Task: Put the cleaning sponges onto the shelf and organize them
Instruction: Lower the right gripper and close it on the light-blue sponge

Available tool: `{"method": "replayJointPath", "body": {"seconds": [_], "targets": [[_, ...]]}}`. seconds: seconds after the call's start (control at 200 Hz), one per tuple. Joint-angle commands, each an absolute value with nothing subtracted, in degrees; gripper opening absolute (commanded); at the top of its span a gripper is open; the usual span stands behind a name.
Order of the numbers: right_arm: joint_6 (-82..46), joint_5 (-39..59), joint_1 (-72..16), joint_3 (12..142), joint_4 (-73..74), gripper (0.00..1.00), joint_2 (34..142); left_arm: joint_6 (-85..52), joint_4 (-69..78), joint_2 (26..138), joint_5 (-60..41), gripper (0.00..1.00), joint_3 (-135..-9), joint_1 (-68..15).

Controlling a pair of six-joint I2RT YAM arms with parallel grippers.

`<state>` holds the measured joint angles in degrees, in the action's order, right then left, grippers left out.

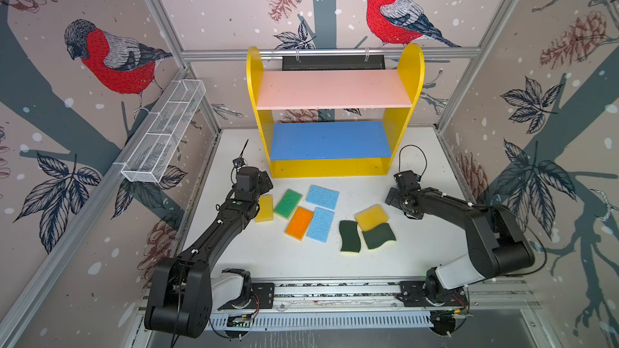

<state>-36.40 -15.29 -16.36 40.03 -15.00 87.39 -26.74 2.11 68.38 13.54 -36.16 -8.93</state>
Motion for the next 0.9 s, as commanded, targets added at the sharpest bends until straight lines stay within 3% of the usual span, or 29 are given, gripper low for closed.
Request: {"method": "replayJointPath", "body": {"seconds": [0.0,0.345,0.715,0.896], "targets": [[-36.5,-13.11,-15.93,39.51,-15.06,0.97,88.11,-26.44,1.49,68.89,12.77,0.85,-37.02,-8.95],[-36.56,-11.2,-16.61,38.15,-14.94,0.88,87.58,-26.92,0.69,67.9,12.57,0.84,-37.44,-8.92],[-34.84,-8.4,-16.44,36.92,-14.68,0.69,87.92,-27.33,-0.28,66.71,12.13,0.84,-38.19,-8.9],[-34.14,-5.88,-16.5,34.9,-14.4,0.68,86.72,-27.51,-0.75,63.62,10.99,0.84,-38.42,-8.89]]}}
